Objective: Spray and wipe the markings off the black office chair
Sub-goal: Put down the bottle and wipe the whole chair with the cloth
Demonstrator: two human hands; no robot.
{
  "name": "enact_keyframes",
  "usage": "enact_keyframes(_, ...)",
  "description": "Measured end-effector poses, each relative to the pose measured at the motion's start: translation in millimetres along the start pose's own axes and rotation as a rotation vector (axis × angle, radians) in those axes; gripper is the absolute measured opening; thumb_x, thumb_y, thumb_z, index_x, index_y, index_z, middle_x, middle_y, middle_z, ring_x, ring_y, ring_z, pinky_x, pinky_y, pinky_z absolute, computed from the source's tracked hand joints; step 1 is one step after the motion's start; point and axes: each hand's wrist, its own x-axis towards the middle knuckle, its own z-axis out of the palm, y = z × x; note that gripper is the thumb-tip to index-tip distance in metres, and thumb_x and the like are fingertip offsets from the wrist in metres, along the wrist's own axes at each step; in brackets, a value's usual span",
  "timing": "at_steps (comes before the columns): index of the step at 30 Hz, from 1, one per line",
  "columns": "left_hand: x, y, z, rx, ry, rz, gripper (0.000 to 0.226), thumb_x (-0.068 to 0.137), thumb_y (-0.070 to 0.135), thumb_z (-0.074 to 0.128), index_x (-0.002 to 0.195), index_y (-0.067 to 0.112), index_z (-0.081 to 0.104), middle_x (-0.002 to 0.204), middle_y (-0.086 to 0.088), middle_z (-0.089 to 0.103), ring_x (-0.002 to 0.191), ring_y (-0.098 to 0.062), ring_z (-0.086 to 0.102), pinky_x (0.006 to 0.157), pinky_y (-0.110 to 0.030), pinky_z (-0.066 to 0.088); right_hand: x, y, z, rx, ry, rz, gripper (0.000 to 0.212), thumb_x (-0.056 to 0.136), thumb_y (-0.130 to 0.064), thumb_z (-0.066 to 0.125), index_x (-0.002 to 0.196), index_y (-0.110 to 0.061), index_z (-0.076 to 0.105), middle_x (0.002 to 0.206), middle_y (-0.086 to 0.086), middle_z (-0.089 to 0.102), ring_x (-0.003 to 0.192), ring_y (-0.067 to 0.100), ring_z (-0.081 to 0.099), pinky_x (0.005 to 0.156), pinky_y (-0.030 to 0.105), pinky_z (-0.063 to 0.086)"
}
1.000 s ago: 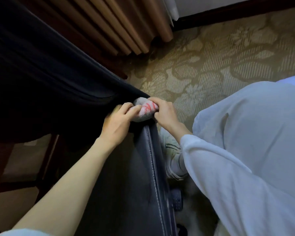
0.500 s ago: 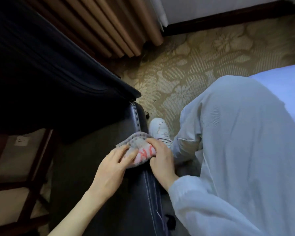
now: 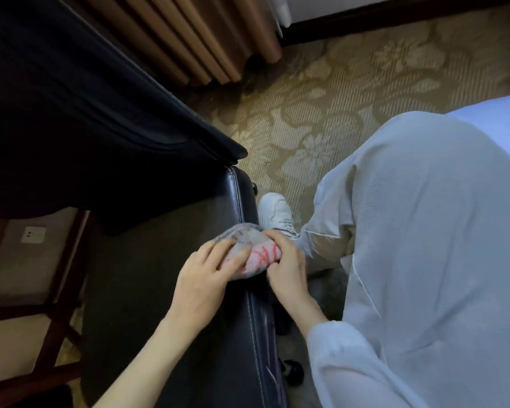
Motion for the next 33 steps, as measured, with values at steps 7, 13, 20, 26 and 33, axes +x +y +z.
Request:
enact_keyframes(7, 120.7, -70.7, 16.4, 0.137, 0.050, 0.038, 0.037, 0.083, 0.011, 0.054, 0.119, 0.018, 0.060, 0.117, -0.012, 0.060, 0.092, -0.033, 0.056, 0.069, -0.042, 0.050, 145.2, -31.7, 12.9, 0.051, -0.136, -0.043, 0.060, 0.062, 0.012, 0.043, 0.103, -0.023, 0.068, 0.081, -0.007, 0.065, 0.084, 0.015, 0.059, 0.065, 0.021, 0.047)
enact_keyframes(13, 152.9, -111.7, 22.1, 0.109, -0.027, -0.072, 0.047, 0.080, 0.008, 0.059, 0.125, 0.022, 0.057, 0.120, -0.008, 0.057, 0.093, -0.034, 0.055, 0.067, -0.041, 0.051, 193.5, -39.8, 32.4, 0.009, -0.228, -0.038, 0.067, 0.064, 0.010, 0.044, 0.116, -0.025, 0.066, 0.083, -0.010, 0.065, 0.087, 0.014, 0.059, 0.066, 0.018, 0.044)
enact_keyframes(20, 94.7, -81.3, -0.4, 0.080, -0.092, 0.003, 0.044, 0.082, 0.013, 0.045, 0.124, 0.017, 0.057, 0.125, -0.011, 0.054, 0.098, -0.032, 0.054, 0.073, -0.044, 0.050, 116.7, -36.7, 20.8, -0.126, -0.146, -0.128, 0.071, 0.067, 0.011, 0.047, 0.128, -0.023, 0.059, 0.115, 0.006, 0.068, 0.111, 0.026, 0.058, 0.096, 0.034, 0.045)
enact_keyframes(26, -12.8, -16.7, -16.5, -0.022, -0.095, 0.008, 0.061, 0.065, -0.007, 0.074, 0.121, 0.013, 0.059, 0.125, -0.017, 0.056, 0.107, -0.034, 0.057, 0.080, -0.038, 0.054, -1.1, -14.9, 2.1, -0.284, -0.127, -0.237, 0.066, 0.071, 0.011, 0.046, 0.127, -0.020, 0.060, 0.130, 0.006, 0.056, 0.118, 0.029, 0.050, 0.105, 0.035, 0.035)
enact_keyframes(33, -111.5, 57.4, -10.9, -0.191, -0.102, -0.107, 0.070, 0.064, -0.005, 0.080, 0.125, 0.016, 0.053, 0.126, -0.019, 0.055, 0.112, -0.032, 0.055, 0.088, -0.041, 0.053, -107.5, 24.6, -14.3, -0.415, -0.051, -0.231, 0.056, 0.072, -0.011, 0.034, 0.117, -0.024, 0.065, 0.120, 0.006, 0.062, 0.102, 0.028, 0.060, 0.089, 0.036, 0.052)
